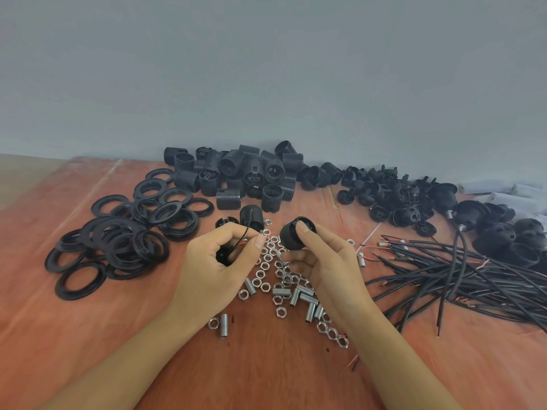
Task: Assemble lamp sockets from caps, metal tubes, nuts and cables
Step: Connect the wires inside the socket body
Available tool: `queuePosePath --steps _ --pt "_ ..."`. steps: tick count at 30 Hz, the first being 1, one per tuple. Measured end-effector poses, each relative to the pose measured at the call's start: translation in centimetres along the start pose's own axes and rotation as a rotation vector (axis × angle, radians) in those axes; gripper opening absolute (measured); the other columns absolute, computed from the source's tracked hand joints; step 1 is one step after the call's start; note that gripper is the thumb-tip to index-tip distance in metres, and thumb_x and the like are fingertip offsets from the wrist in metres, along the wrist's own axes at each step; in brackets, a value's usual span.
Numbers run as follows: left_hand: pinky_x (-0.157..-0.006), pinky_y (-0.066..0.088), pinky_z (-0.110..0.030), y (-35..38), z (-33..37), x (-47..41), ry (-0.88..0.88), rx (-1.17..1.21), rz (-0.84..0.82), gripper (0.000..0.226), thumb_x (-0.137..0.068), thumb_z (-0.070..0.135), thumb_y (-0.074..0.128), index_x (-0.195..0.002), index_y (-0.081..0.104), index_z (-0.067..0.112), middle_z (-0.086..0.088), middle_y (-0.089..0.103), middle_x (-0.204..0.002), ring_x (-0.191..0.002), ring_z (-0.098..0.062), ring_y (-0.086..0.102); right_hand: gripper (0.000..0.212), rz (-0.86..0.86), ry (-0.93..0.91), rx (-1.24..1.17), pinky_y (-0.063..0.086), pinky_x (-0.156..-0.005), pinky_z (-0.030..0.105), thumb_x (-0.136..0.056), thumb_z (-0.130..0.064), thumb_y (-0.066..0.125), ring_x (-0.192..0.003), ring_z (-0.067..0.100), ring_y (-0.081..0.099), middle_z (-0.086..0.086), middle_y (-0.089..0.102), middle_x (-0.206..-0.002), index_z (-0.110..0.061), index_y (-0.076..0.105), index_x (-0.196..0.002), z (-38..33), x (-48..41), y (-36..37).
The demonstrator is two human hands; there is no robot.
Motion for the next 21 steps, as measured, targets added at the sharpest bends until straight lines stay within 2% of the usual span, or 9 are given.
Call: queuePosePath --steps 3,6,8,10,13,15,18,21 --pt "-0.053 0.035 -0.01 0.0 0.1 0.0 -0.001 0.001 -0.001 0.008 -0.087 0.024 0.067 -0.08 0.07 0.021 -0.003 0.051 -0.057 -0.051 -0.003 0.042 0.045 -0.01 0.007 -0.033 0.052 -0.055 0.022 -0.072 -0.039 0.071 -0.068 0.02 0.069 0.01 0.073 -0.092 -0.006 0.073 -0.103 0.0 -0.1 0.0" --pt "-0.052 0.036 -0.01 0.1 0.3 0.0 0.008 -0.012 -0.006 0.011 -0.088 0.025 0.068 -0.08 0.07 0.018 -0.005 0.05 -0.056 -0.051 -0.004 0.042 0.049 -0.028 0.009 -0.044 0.054 -0.057 0.023 -0.073 -0.034 0.07 -0.071 0.021 0.071 0.012 0.074 -0.094 -0.005 0.07 -0.112 0.0 0.0 0.1" --pt "-0.052 0.036 -0.011 0.0 0.3 0.1 0.002 -0.015 0.003 0.008 -0.085 0.026 0.069 -0.08 0.071 0.02 0.0 0.048 -0.054 -0.051 -0.005 0.043 0.052 -0.042 -0.01 -0.01 0.054 -0.059 0.023 -0.075 -0.031 0.068 -0.074 0.022 0.072 0.01 0.075 -0.098 -0.007 0.066 -0.121 -0.1 0.0 0.3" --pt "-0.052 0.04 -0.018 -0.1 0.4 0.0 -0.005 -0.028 0.018 0.007 -0.08 0.029 0.072 -0.082 0.071 0.023 0.006 0.044 -0.053 -0.051 -0.009 0.044 0.054 -0.074 -0.041 0.036 0.056 -0.062 0.026 -0.078 -0.032 0.065 -0.078 0.023 0.073 0.009 0.076 -0.1 -0.01 0.062 -0.127 -0.2 0.1 0.8" --pt "-0.055 0.045 -0.032 -0.1 0.5 0.0 -0.005 -0.049 0.031 0.012 -0.077 0.031 0.074 -0.083 0.072 0.022 0.009 0.041 -0.052 -0.052 -0.017 0.046 0.052 -0.107 -0.082 0.092 0.058 -0.067 0.029 -0.079 -0.038 0.061 -0.08 0.023 0.074 0.008 0.076 -0.102 -0.016 0.063 -0.127 -0.2 0.5 1.6" --pt "-0.053 0.043 -0.025 -0.1 0.5 -0.1 0.008 -0.059 0.03 0.011 -0.078 0.031 0.073 -0.083 0.072 0.021 0.011 0.042 -0.052 -0.051 -0.011 0.045 0.056 -0.1 -0.094 0.103 0.058 -0.068 0.028 -0.08 -0.038 0.061 -0.082 0.024 0.074 0.008 0.075 -0.105 -0.015 0.06 -0.131 -0.2 0.6 1.7" --pt "-0.056 0.037 -0.011 -0.2 0.7 -0.1 0.053 -0.098 0.049 0.009 -0.082 0.026 0.07 -0.082 0.072 0.017 0.012 0.043 -0.053 -0.052 -0.006 0.045 0.043 -0.095 -0.144 0.128 0.058 -0.069 0.026 -0.087 -0.03 0.06 -0.085 0.024 0.074 0.001 0.075 -0.108 -0.022 0.058 -0.129 -0.4 0.6 1.7" --pt "-0.056 0.04 -0.018 -0.2 1.2 -0.1 0.13 -0.2 0.064 0.012 -0.086 0.022 0.067 -0.08 0.071 0.012 0.009 0.04 -0.053 -0.055 -0.012 0.046 0.036 -0.07 -0.184 0.201 0.061 -0.075 0.035 -0.095 -0.016 0.06 -0.09 0.026 0.074 -0.005 0.075 -0.105 -0.021 0.057 -0.131 -0.5 0.6 1.4"
Point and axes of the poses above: each hand's wrist, its own x-axis away from the middle knuckle, its own y-axis out of the palm, z = x × y, the point moved 9 cm from there along -x, towards the middle knuckle
